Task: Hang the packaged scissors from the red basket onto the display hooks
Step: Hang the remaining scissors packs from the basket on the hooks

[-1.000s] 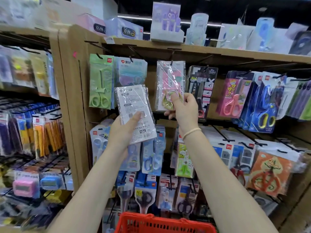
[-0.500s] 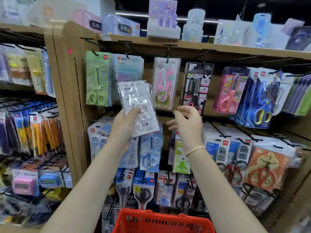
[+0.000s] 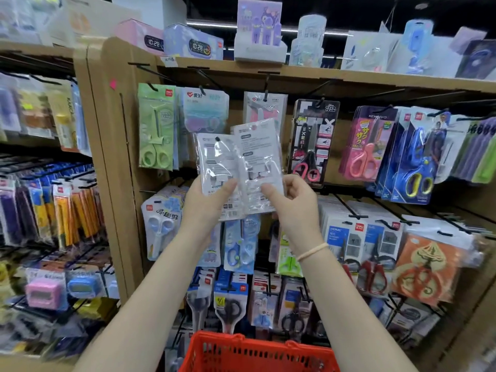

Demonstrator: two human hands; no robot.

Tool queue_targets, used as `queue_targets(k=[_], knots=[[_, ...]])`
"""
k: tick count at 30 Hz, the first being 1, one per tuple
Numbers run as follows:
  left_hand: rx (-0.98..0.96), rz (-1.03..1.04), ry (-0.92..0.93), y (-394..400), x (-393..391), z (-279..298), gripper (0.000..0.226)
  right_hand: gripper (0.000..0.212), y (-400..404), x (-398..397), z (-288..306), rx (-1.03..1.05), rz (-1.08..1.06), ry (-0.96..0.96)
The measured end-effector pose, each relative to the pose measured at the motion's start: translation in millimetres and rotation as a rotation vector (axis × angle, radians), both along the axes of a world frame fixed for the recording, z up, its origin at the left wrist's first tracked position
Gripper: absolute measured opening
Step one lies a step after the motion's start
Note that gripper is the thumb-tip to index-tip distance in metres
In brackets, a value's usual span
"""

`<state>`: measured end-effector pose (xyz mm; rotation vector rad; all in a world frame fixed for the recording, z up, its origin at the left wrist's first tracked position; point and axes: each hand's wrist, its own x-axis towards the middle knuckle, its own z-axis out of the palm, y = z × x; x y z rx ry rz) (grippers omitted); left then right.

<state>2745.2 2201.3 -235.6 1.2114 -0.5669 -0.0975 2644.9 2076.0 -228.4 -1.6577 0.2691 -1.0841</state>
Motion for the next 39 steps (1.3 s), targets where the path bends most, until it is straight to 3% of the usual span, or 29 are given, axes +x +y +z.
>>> queue_targets(k=[3,9,13,15,18,21,23,29,34,39], knots=[[0.021,-0.045,-0.023,2,-1,-2,0.039,0.015,-7,1,-3,-0.103,-0.157,-0.047],[0.022,-0.192,-0.049,-5,-8,-1,0.025,0.008,9,11,-15,-0.191,0.054,0.009],[0.031,-0.143,-0.055,-5,0,-11,0.028,0.017,-2,9,-16,-0.215,-0.041,-0.002],[-0.004,-0.125,-0.018,-5,2,-12,0.028,0.029,-5,8,-16,-0.163,-0.078,0.019],[-0.045,-0.104,0.002,-4,2,-9,0.033,0.041,-9,7,-16,-0.016,0.067,0.112],[-0.054,-0.105,-0.008,-6,1,-5,0.032,0.026,-7,7,-15,0.022,0.215,0.148],[-0.049,-0.097,-0.014,-6,2,-4,0.029,0.019,-8,10,-9,0.017,0.202,0.101],[-0.114,-0.029,0.034,1,9,0,0.028,0.044,-22,29,30,0.082,0.071,0.003],[-0.091,-0.047,0.039,1,11,-1,0.022,0.020,-28,45,53,0.072,0.058,-0.013],[-0.097,-0.043,0.045,5,12,-3,0.021,0.040,-31,52,49,0.085,0.021,0.018]])
